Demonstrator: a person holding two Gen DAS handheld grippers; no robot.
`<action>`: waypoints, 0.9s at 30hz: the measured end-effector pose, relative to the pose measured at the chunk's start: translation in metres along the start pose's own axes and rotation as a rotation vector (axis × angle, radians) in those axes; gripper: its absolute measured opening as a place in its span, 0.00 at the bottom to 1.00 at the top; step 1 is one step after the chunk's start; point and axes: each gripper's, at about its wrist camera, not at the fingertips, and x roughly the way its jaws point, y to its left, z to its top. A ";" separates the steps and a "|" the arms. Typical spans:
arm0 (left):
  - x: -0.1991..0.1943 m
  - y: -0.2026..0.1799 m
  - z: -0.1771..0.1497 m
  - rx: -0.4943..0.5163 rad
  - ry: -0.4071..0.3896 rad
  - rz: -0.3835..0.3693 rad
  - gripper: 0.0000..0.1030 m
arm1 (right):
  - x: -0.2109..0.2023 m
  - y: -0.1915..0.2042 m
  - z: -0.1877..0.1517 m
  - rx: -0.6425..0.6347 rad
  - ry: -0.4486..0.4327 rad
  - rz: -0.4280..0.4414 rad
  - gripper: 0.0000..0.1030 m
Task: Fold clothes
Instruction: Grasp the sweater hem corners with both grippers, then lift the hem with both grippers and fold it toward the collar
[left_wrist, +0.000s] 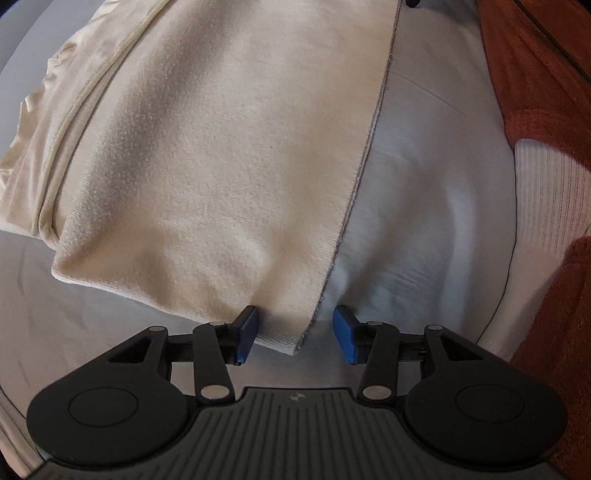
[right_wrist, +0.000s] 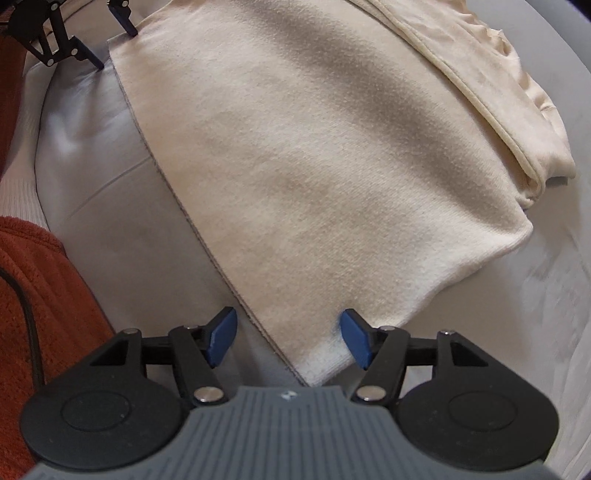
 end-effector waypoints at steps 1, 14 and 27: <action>0.000 0.000 -0.001 -0.005 0.000 -0.002 0.50 | 0.000 -0.001 -0.001 -0.001 -0.001 0.002 0.63; -0.002 -0.011 -0.021 -0.035 0.009 0.045 0.25 | -0.015 -0.012 -0.009 -0.022 -0.019 -0.042 0.25; -0.020 -0.018 -0.058 -0.152 -0.017 0.130 0.05 | -0.038 -0.022 -0.019 -0.028 -0.036 -0.118 0.06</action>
